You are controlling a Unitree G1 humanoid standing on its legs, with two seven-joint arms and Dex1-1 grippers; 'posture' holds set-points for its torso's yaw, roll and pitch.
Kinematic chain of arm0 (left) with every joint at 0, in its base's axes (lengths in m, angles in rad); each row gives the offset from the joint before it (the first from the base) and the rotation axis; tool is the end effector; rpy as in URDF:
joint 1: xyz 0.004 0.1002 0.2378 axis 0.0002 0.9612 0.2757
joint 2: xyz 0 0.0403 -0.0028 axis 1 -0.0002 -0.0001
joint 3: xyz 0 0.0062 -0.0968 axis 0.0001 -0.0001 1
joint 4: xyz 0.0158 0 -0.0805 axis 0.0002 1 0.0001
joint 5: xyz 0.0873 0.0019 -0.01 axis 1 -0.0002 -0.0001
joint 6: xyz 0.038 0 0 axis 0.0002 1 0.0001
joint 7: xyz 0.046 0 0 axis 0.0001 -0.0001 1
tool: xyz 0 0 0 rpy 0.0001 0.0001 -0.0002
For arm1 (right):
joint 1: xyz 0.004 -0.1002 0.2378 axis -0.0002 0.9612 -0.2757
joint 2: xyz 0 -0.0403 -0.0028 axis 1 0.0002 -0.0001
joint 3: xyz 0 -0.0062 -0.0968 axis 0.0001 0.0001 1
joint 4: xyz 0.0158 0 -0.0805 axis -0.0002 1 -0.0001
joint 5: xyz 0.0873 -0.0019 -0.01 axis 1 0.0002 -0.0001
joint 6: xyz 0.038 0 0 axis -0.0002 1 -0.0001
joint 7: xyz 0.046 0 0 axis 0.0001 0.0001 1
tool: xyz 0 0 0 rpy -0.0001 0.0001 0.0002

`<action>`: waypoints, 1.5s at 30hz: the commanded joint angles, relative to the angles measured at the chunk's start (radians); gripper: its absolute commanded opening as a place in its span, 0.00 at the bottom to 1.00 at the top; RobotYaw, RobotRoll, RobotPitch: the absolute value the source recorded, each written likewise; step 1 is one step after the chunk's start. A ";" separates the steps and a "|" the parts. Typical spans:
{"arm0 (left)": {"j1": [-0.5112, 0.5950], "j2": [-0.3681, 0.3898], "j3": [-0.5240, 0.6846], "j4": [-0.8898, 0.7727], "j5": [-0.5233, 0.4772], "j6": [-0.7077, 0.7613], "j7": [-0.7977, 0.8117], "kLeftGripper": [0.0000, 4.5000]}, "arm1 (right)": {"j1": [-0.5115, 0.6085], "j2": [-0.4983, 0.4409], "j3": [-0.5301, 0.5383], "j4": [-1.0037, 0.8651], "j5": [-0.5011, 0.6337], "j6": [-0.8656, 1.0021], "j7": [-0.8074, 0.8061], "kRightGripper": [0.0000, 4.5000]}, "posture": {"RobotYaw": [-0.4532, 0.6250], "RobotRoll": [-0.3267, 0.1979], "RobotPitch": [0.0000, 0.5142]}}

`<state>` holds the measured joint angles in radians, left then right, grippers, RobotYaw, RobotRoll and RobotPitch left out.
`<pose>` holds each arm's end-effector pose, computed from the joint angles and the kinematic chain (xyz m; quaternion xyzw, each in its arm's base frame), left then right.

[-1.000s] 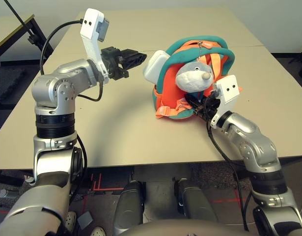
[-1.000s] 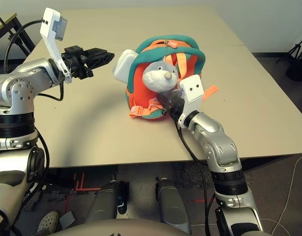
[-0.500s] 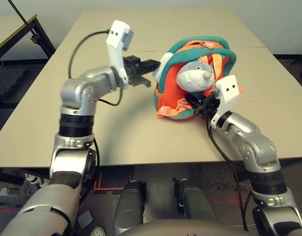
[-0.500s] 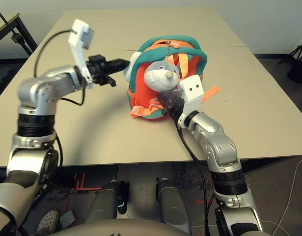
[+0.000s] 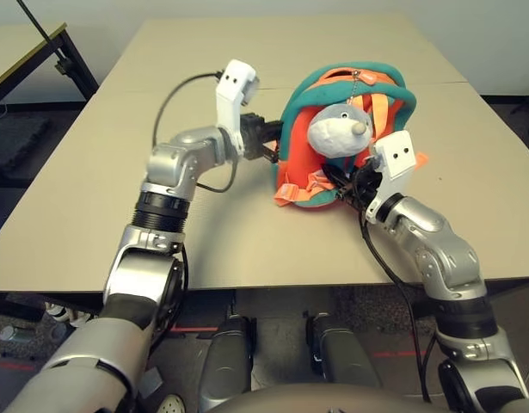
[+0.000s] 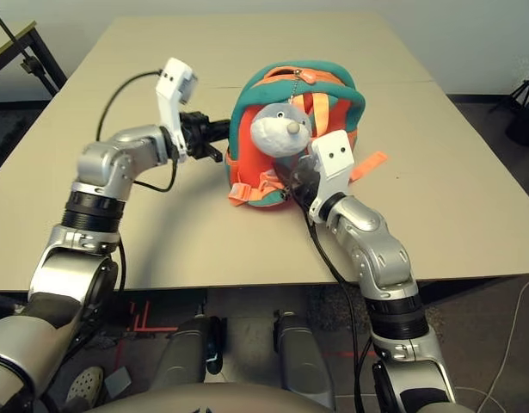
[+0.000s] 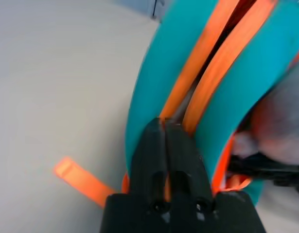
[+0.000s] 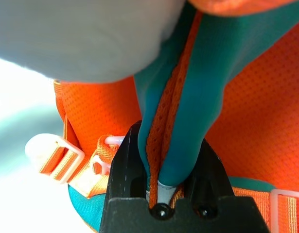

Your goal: Put the pencil case into the backpack and zip it.

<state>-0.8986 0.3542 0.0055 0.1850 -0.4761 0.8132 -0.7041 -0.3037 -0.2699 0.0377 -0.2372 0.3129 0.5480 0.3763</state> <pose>0.3079 0.1576 0.2191 -0.0348 0.0558 -0.4579 0.8866 0.2339 -0.1626 0.1298 -0.0027 0.0209 0.2825 0.9590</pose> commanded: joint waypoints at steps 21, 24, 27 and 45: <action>-0.100 0.075 -0.102 -0.332 -0.168 0.242 0.005 1.00 | 0.017 0.004 0.027 0.023 -0.018 0.025 0.011 0.17 | 0.35 0.62 0.21; -0.111 0.064 -0.147 -0.291 -0.111 0.200 0.008 1.00 | 0.016 0.003 0.024 0.023 -0.019 0.025 0.010 0.17 | 0.34 0.62 0.20; -0.112 0.048 -0.179 -0.260 -0.087 0.187 -0.004 1.00 | 0.014 0.003 0.020 0.026 -0.020 0.023 0.008 0.17 | 0.33 0.62 0.20; -0.069 0.061 -0.228 -0.300 -0.094 0.277 -0.085 1.00 | 0.015 0.017 0.023 0.026 -0.028 0.018 0.003 0.17 | 0.34 0.62 0.20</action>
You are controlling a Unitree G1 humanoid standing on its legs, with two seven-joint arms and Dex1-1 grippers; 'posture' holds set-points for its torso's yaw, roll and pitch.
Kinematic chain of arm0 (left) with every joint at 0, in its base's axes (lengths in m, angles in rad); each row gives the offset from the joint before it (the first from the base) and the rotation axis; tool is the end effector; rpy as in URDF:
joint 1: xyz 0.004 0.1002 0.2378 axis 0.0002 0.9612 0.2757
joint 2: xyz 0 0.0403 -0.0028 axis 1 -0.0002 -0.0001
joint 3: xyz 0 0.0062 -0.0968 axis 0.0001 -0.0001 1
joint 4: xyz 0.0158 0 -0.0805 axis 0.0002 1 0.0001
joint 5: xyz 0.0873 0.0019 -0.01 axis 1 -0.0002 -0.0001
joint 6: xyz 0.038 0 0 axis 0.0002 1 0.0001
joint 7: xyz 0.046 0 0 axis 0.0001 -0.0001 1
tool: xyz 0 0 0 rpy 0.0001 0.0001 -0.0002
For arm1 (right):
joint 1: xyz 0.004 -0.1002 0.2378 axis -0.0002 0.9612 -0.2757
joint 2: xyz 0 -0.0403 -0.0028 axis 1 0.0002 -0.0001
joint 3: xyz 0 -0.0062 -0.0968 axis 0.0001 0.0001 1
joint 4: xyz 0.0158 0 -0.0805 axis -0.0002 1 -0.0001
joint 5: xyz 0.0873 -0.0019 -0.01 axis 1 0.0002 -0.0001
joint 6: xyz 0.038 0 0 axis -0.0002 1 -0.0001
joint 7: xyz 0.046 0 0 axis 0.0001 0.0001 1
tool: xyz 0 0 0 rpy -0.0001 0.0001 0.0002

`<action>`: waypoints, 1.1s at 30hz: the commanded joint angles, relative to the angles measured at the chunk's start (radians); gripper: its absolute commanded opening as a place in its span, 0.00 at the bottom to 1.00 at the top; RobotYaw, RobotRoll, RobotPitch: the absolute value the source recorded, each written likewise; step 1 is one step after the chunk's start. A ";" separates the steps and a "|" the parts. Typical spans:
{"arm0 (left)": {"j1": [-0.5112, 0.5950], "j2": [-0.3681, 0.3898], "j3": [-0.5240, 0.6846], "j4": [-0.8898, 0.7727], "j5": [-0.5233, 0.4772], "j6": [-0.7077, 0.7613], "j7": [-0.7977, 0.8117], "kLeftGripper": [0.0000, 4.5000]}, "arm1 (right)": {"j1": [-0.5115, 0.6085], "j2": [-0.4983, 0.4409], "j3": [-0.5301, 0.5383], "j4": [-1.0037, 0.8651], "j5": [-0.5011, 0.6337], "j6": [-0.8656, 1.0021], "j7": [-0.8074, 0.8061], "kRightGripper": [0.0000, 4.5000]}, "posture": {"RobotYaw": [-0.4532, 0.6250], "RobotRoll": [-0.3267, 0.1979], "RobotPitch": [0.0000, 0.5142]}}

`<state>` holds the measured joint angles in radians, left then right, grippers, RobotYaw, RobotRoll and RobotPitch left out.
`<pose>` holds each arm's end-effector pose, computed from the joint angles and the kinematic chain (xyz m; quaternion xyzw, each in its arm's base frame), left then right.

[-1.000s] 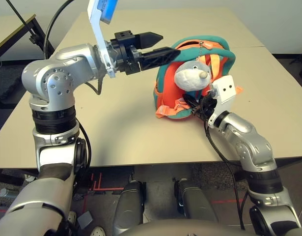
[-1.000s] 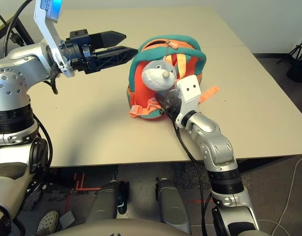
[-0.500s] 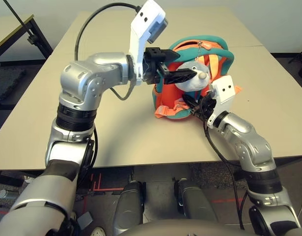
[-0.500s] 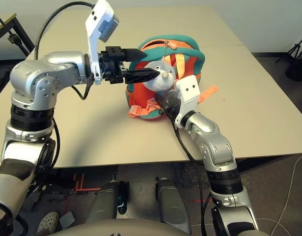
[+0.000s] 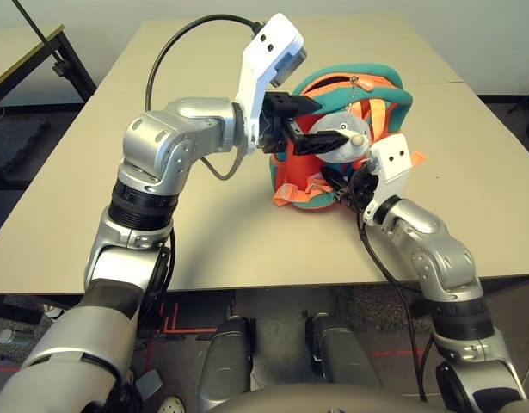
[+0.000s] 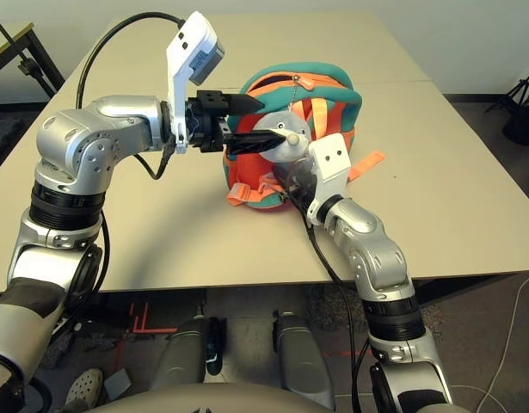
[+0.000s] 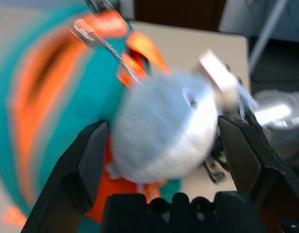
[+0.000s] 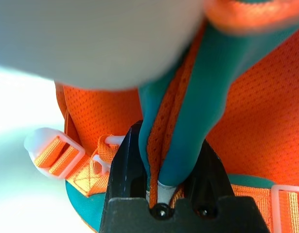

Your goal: Put the pencil case into the backpack and zip it.

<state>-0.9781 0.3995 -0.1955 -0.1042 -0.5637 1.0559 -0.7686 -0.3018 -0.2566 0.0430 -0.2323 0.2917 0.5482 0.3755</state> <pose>0.2789 0.1146 0.2507 0.0814 0.0931 -0.5853 0.8013 0.2339 -0.1602 0.1278 -0.0054 0.0245 0.2804 0.9596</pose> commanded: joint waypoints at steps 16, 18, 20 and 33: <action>0.009 -0.041 -0.018 0.088 0.103 -0.082 0.036 1.00 | 0.013 0.015 0.021 0.032 -0.010 0.009 0.003 0.17 | 0.34 0.62 0.20; 0.010 -0.049 -0.011 0.094 0.106 -0.091 0.039 0.93 | 0.012 0.016 0.021 0.034 -0.010 0.009 0.003 0.17 | 0.34 0.62 0.20; 0.010 -0.058 -0.002 0.099 0.106 -0.093 0.045 0.80 | 0.011 0.017 0.021 0.036 -0.011 0.007 0.003 0.17 | 0.34 0.62 0.20; 0.009 -0.068 0.040 0.077 0.092 -0.093 0.053 0.03 | 0.006 0.024 0.028 0.050 -0.016 -0.002 0.009 0.17 | 0.35 0.62 0.20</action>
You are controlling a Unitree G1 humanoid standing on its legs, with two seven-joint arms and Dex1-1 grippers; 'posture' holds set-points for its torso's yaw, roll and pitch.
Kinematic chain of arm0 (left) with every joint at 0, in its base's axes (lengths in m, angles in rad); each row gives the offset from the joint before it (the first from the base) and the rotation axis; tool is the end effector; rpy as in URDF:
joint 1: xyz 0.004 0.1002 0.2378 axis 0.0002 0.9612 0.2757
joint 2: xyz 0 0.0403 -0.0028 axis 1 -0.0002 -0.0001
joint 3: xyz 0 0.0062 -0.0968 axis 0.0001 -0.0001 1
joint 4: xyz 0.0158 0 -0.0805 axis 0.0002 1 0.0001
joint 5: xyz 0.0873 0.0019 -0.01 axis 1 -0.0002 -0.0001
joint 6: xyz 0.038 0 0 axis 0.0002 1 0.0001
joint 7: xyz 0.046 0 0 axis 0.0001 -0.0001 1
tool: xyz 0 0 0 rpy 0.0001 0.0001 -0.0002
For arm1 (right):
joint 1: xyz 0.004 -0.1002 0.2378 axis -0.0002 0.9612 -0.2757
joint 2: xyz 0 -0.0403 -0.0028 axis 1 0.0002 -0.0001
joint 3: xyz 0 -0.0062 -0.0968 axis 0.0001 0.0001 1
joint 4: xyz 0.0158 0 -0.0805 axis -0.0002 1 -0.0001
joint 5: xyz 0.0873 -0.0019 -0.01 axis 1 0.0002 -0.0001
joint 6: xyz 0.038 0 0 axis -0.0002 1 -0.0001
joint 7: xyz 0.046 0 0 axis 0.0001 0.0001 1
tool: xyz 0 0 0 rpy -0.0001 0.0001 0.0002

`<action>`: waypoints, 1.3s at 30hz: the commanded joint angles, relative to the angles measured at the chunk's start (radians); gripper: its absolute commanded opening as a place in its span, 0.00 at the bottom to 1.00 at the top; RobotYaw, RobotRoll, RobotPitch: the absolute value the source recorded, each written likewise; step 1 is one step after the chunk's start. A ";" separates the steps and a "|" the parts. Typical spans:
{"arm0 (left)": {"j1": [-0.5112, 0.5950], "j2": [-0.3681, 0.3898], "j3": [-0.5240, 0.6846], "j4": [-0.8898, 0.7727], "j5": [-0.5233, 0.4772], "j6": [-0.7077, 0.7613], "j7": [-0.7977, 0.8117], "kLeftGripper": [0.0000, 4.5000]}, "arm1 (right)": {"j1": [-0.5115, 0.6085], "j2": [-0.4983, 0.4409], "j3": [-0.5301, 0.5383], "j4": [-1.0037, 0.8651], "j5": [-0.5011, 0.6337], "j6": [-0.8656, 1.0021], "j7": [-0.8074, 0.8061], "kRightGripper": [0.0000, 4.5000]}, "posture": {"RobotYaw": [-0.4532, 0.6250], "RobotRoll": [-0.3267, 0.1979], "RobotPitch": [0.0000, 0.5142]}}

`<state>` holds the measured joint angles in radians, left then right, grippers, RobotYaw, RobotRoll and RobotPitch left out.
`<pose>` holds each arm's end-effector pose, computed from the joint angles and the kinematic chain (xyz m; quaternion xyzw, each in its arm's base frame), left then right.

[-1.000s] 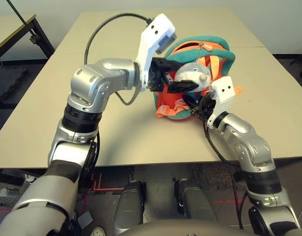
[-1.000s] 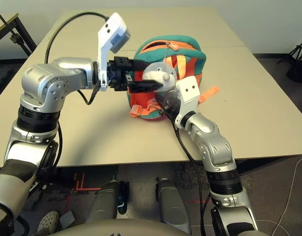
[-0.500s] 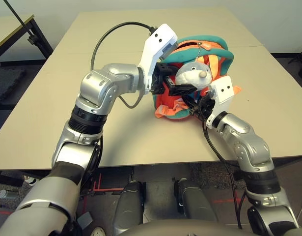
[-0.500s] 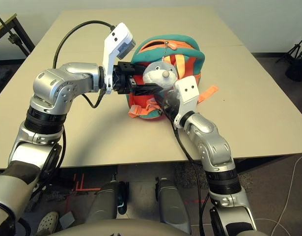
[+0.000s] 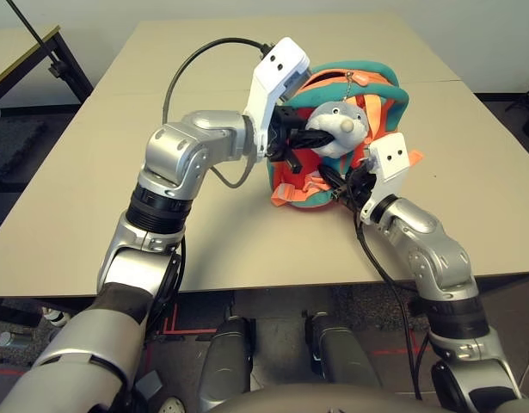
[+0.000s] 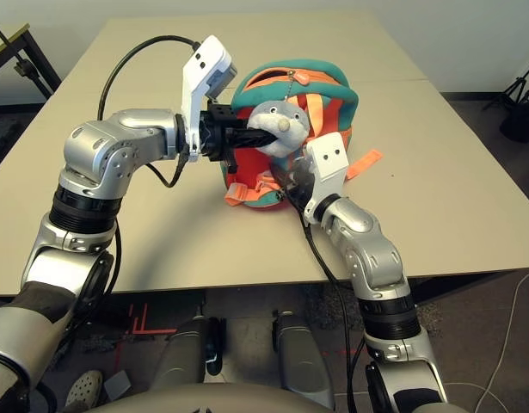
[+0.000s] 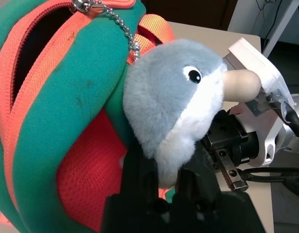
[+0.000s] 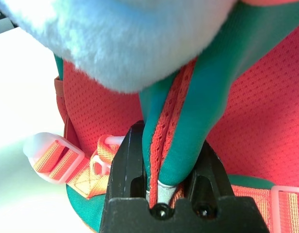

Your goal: Put the pencil case into the backpack and zip it.

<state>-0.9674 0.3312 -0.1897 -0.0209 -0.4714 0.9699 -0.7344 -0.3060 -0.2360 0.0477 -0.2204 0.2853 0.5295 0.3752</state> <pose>0.2883 0.1084 0.2411 0.0724 0.0781 -0.5540 0.8257 0.2350 -0.1563 0.1268 0.0008 0.0178 0.2830 0.9589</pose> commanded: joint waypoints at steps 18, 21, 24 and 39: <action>0.044 0.307 0.281 -0.079 -0.096 0.097 -0.009 0.03 | -0.004 0.007 0.041 0.074 -0.013 -0.009 0.027 0.17 | 0.39 0.62 0.21; 0.113 0.359 0.283 -0.084 -0.093 0.103 -0.013 0.03 | -0.007 0.008 0.044 0.081 -0.014 -0.013 0.032 0.17 | 0.39 0.62 0.21; 0.177 0.382 0.265 -0.075 -0.076 0.083 -0.006 0.03 | -0.015 0.007 0.045 0.091 -0.015 -0.016 0.037 0.17 | 0.40 0.62 0.21; 0.362 0.297 0.097 0.202 0.030 -0.047 -0.042 0.03 | -0.025 0.008 0.046 0.104 -0.026 -0.026 0.049 0.17 | 0.39 0.62 0.18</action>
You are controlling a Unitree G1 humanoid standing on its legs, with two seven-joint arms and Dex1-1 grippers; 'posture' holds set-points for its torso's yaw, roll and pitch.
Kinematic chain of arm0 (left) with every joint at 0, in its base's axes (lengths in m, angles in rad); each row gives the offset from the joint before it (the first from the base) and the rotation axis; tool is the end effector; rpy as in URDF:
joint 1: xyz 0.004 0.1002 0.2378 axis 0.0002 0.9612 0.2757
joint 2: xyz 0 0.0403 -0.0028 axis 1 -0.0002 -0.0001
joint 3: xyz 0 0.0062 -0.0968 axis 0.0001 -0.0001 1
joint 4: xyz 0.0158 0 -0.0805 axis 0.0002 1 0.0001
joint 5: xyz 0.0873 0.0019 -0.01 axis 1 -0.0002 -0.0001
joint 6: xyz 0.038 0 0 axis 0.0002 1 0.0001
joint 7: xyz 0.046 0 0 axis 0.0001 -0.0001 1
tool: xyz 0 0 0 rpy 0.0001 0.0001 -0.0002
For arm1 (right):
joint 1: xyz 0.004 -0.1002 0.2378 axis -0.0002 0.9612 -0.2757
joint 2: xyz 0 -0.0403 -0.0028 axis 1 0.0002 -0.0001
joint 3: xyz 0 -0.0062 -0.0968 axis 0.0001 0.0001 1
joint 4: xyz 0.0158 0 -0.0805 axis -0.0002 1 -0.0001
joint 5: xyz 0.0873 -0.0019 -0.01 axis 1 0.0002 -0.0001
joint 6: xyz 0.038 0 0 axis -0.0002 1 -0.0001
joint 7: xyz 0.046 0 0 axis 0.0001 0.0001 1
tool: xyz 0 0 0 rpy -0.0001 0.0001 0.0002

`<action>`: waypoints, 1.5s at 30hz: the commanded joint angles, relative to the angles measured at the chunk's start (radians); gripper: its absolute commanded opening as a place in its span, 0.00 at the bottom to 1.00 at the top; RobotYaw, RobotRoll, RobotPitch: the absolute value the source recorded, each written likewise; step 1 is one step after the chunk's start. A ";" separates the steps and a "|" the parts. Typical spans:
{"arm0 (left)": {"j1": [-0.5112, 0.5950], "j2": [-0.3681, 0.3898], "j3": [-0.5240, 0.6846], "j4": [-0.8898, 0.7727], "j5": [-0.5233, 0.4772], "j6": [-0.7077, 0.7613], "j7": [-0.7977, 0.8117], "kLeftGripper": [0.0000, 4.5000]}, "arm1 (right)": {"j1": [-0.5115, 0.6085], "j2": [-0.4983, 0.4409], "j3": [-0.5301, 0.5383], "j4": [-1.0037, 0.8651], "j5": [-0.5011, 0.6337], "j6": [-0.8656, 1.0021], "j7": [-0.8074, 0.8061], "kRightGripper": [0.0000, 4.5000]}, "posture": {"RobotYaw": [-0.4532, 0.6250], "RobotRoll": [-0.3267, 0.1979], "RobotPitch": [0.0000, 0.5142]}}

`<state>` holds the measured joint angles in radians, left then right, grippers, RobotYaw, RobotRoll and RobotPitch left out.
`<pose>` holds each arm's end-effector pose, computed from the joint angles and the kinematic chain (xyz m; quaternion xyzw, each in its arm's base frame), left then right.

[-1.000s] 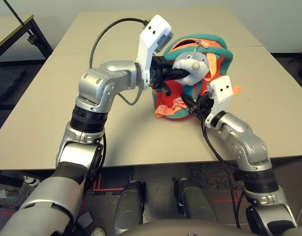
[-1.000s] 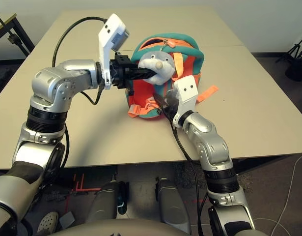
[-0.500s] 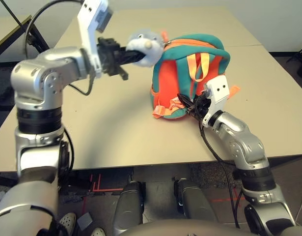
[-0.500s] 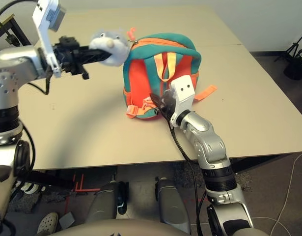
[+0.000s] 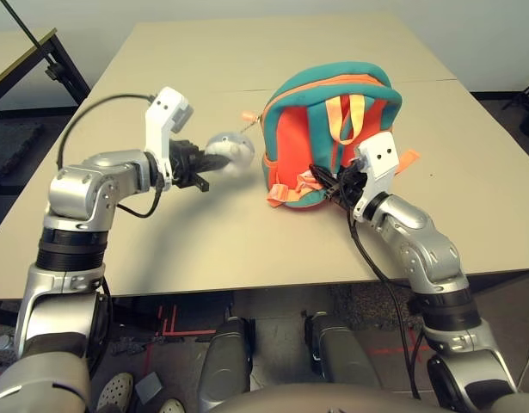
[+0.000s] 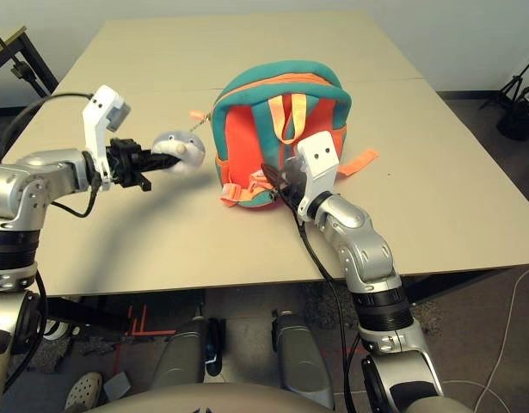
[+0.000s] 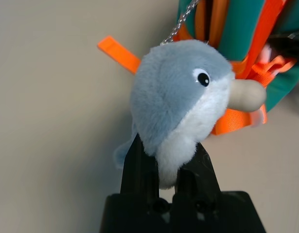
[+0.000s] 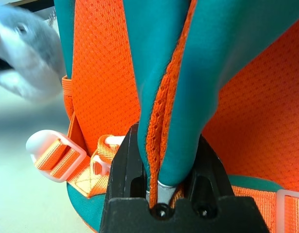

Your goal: Put the pencil case into the backpack and zip it.

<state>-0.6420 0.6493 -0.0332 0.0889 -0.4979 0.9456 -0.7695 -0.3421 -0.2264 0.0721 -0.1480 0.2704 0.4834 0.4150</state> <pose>0.2764 0.2296 0.1791 0.0077 0.2205 -0.3796 0.8985 0.2429 -0.1508 0.1243 -0.0036 0.0158 0.3071 0.9515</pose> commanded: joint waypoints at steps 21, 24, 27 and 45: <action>-0.003 -0.145 -0.045 0.213 0.091 -0.141 -0.046 0.45 | 0.028 -0.008 0.018 0.004 -0.032 0.023 0.002 0.17 | 0.37 0.62 0.19; 0.002 -0.143 -0.033 0.169 0.078 -0.110 -0.053 0.72 | 0.032 -0.014 0.015 -0.010 -0.034 0.029 -0.003 0.34 | 0.36 0.62 0.20; 0.013 -0.141 -0.029 0.135 0.076 -0.090 -0.051 0.99 | 0.037 -0.024 0.004 -0.026 -0.032 0.038 -0.008 0.58 | 0.36 0.62 0.21; 0.030 -0.143 -0.036 0.084 0.073 -0.050 -0.060 1.00 | 0.268 -0.165 -0.185 -0.344 0.125 0.189 0.012 0.99 | 0.30 0.62 0.25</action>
<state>-0.6142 0.5082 -0.0578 0.1680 -0.4289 0.8958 -0.8205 -0.0909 -0.3789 -0.0812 -0.4698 0.3756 0.6548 0.4196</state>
